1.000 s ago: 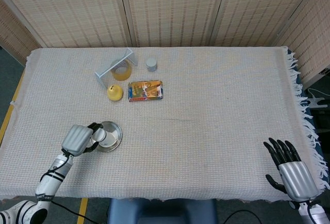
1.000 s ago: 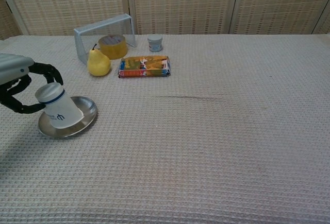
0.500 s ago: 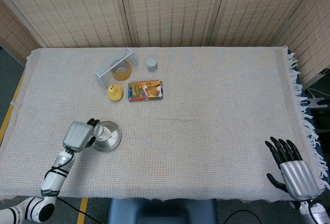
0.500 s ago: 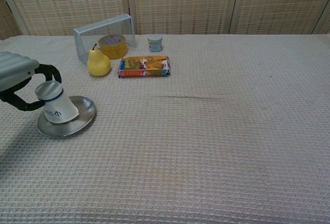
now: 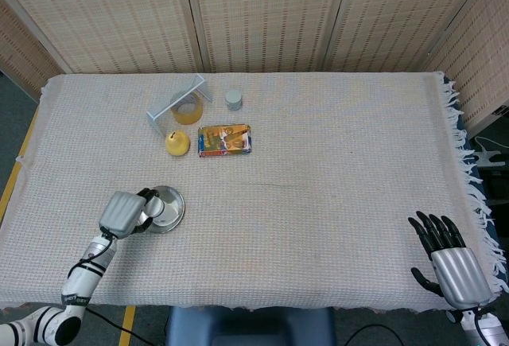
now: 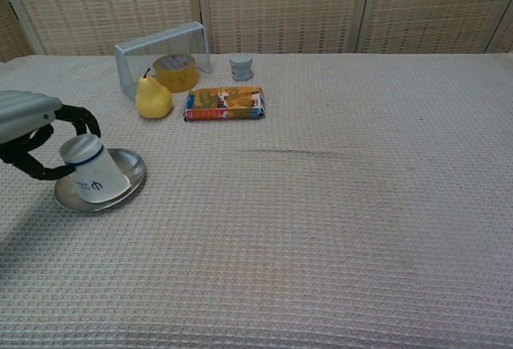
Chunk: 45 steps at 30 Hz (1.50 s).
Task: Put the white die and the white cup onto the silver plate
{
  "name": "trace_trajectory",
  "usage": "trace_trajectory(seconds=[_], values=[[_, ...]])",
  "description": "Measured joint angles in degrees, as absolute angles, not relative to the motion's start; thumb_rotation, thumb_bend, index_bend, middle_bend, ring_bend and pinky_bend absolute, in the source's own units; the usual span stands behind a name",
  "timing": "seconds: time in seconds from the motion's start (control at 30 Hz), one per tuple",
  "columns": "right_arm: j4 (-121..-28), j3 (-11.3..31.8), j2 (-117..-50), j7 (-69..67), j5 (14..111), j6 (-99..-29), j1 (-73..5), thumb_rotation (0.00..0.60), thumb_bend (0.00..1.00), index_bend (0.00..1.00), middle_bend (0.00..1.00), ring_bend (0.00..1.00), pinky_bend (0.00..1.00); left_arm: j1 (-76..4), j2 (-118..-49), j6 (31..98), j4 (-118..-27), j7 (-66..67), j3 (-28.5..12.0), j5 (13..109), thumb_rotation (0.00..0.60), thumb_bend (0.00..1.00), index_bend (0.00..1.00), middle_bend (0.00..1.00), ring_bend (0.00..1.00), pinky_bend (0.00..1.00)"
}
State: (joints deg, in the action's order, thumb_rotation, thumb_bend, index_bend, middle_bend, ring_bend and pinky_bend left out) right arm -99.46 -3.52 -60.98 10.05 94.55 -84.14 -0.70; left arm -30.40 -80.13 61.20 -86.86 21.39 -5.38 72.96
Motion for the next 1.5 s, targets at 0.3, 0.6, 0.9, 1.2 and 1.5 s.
trace_trajectory(seconds=[0.3, 0.6, 0.9, 1.2, 1.5], values=[[-99.5, -3.5, -61.0, 10.2, 94.6, -84.2, -0.6, 0.6, 0.13, 0.0, 0.0, 0.0, 0.0, -30.6, -80.0, 62.4, -85.8, 22.5, -5.3, 73.9, 0.6, 0.44, 0.56, 0.79, 0.8, 0.99], [-99.5, -3.5, -61.0, 10.3, 94.5, -84.1, -0.7, 0.6, 0.14, 0.0, 0.0, 0.0, 0.0, -30.3, -83.4, 66.2, -81.1, 31.8, -6.3, 71.3, 0.6, 0.44, 0.57, 0.8, 0.8, 0.99], [-99.6, -3.8, -61.1, 10.7, 94.9, -84.1, -0.6, 0.6, 0.13, 0.0, 0.0, 0.0, 0.0, -30.3, -80.4, 62.6, -87.9, 29.7, -5.6, 69.5, 0.6, 0.44, 0.57, 0.81, 0.8, 0.98], [-99.6, -3.9, -61.1, 10.7, 95.0, -84.1, -0.6, 0.6, 0.13, 0.0, 0.0, 0.0, 0.0, -30.8, -78.0, 60.6, -90.4, 26.7, -4.7, 69.8, 0.6, 0.45, 0.57, 0.81, 0.8, 0.98], [-99.6, -3.8, -61.0, 10.6, 94.9, -84.1, -0.6, 0.6, 0.14, 0.0, 0.0, 0.0, 0.0, -30.7, -82.1, 65.0, -83.1, 31.7, -5.4, 69.7, 0.6, 0.45, 0.58, 0.81, 0.8, 0.98]])
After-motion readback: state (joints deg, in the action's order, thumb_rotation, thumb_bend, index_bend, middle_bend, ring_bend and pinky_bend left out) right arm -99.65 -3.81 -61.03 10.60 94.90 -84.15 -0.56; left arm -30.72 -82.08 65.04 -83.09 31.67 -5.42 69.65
